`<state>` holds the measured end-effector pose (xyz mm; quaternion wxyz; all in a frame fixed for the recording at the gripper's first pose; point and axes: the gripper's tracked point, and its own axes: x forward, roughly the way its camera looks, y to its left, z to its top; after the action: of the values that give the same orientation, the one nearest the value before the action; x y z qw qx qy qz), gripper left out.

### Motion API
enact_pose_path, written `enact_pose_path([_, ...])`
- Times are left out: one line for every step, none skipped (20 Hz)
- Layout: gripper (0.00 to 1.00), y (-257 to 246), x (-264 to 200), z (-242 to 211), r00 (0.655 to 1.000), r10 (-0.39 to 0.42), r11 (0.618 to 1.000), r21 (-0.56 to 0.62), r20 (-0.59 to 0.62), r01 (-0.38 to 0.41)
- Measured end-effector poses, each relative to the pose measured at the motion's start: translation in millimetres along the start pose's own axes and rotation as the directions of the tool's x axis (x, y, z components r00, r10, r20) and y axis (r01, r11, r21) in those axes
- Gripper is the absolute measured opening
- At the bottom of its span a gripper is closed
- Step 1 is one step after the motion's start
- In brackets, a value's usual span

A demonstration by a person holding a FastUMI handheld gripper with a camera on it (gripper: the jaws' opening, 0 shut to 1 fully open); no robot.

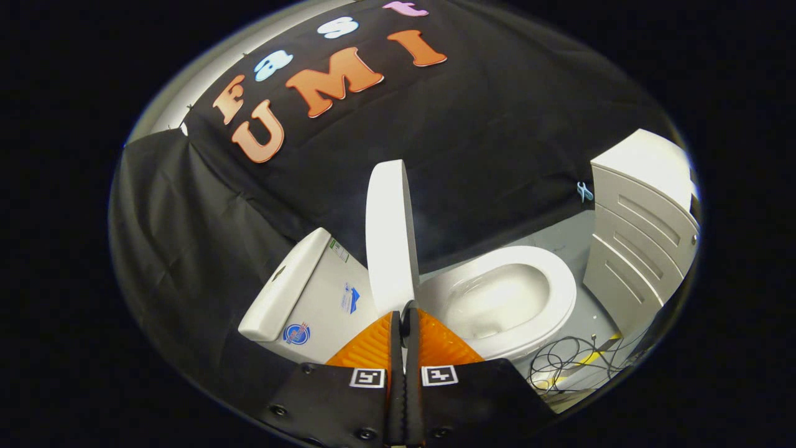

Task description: Open the toilet lid.

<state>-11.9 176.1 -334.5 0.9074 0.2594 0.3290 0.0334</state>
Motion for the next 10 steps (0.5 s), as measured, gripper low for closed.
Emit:
enact_pose_path([0.08, 7.1, 0.1, -0.7, 1.0, -0.011, 1.0, -0.028, 0.004, 0.011])
enact_pose_path([0.08, 13.1, -0.9, -1.1, 1.0, -0.024, 0.998, -0.057, 0.008, 0.024])
enact_pose_path([0.08, 19.6, 0.7, -1.8, 0.999, -0.032, 0.996, -0.084, 0.012, 0.033])
enact_pose_path([0.08, 28.4, 1.7, -3.3, 0.999, -0.036, 0.993, -0.108, 0.015, 0.037])
enact_pose_path([0.08, 36.6, 3.7, -5.1, 0.999, -0.037, 0.991, -0.129, 0.018, 0.039])
enact_pose_path([0.08, 45.5, 3.4, -5.6, 0.999, -0.038, 0.989, -0.143, 0.025, 0.042])
enact_pose_path([0.08, 52.7, 4.4, -6.9, 0.999, -0.039, 0.987, -0.157, 0.03, 0.044])
enact_pose_path([0.08, 59.4, 6.7, -8.7, 0.999, -0.041, 0.984, -0.17, 0.035, 0.046])
enact_pose_path([0.08, 66.8, 7.8, -10.5, 0.998, -0.043, 0.982, -0.185, 0.038, 0.049])
enact_pose_path([0.08, 72.4, 8.4, -12.5, 0.998, -0.046, 0.978, -0.202, 0.045, 0.054])
